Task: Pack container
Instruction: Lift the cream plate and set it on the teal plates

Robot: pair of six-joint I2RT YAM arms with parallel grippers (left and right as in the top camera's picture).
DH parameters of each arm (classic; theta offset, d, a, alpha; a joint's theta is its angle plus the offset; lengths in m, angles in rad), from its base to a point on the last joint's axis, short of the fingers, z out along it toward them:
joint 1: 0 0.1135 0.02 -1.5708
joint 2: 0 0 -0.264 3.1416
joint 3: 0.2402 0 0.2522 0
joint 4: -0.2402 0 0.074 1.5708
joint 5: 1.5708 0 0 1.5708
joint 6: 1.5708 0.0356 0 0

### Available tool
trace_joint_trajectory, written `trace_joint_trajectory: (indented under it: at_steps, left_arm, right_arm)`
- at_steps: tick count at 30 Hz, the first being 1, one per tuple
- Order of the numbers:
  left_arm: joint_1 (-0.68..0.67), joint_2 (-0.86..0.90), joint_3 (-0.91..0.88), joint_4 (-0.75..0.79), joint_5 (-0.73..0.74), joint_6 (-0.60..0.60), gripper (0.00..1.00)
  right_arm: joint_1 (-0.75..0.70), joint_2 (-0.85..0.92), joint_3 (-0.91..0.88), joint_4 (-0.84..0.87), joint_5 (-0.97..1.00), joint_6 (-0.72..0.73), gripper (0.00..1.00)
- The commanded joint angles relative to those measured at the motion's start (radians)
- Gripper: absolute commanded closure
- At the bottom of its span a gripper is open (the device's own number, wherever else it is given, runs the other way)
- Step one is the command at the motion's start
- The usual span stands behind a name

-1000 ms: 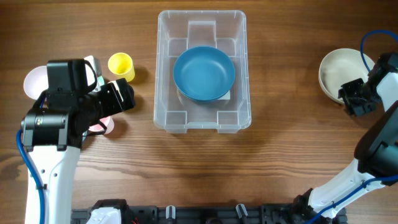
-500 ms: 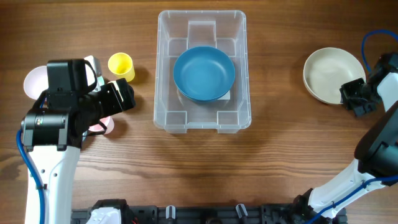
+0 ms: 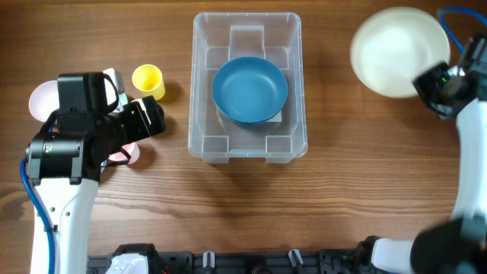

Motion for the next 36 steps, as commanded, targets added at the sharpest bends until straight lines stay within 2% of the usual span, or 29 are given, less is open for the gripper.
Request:
trace_joint_trajectory:
  at_steps: [1, 4, 9, 16, 19, 20, 21, 23, 24, 28, 31, 34, 36]
  left_arm:
    - [0.005, 0.002, 0.018, 0.002, 0.008, -0.002, 0.0]
    - [0.005, 0.002, 0.018, -0.002, 0.008, -0.002, 0.0]
    - [0.005, 0.002, 0.018, -0.013, 0.008, -0.002, 0.0]
    - [0.005, 0.002, 0.018, -0.013, 0.008, -0.002, 0.0]
    - [0.005, 0.002, 0.018, -0.013, 0.008, -0.002, 0.0]
    - [0.005, 0.002, 0.018, -0.013, 0.008, -0.002, 0.0]
    - [0.005, 0.002, 0.018, -0.013, 0.008, -0.002, 0.0]
    - [0.005, 0.002, 0.018, -0.013, 0.008, -0.002, 0.0]
    - [0.005, 0.002, 0.018, -0.014, 0.008, -0.002, 0.0]
    - [0.005, 0.002, 0.018, -0.005, 0.009, -0.002, 0.01]
    - [0.005, 0.002, 0.018, 0.006, 0.009, -0.002, 0.01]
    - [-0.047, 0.002, 0.022, 0.032, 0.009, 0.027, 0.06]
    - [-0.172, 0.004, 0.044, 0.09, 0.001, 0.057, 0.06]
  right_arm:
    - [0.236, -0.15, 0.113, 0.008, -0.038, -0.077, 0.96]
    - [0.455, -0.129, 0.202, -0.003, -0.031, -0.128, 0.96]
    - [0.658, 0.055, 0.237, -0.017, -0.058, -0.227, 0.96]
    - [0.699, 0.332, 0.237, 0.014, -0.053, -0.276, 0.96]
    - [0.699, 0.352, 0.237, 0.05, -0.05, -0.276, 0.95]
    - [0.699, 0.352, 0.237, 0.056, -0.05, -0.276, 0.92]
    - [0.699, 0.352, 0.237, 0.057, -0.05, -0.278, 0.75]
    - [0.699, 0.352, 0.237, 0.055, -0.05, -0.277, 0.53]
    - [0.699, 0.351, 0.237, 0.053, -0.05, -0.277, 0.53]
    - [0.699, 0.294, 0.237, -0.029, -0.05, -0.275, 0.67]
    - [0.699, 0.174, 0.237, -0.064, -0.035, -0.274, 0.69]
    - [0.69, -0.024, 0.237, -0.064, 0.141, -0.211, 0.62]
    - [0.654, -0.148, 0.237, -0.077, 0.176, -0.208, 0.46]
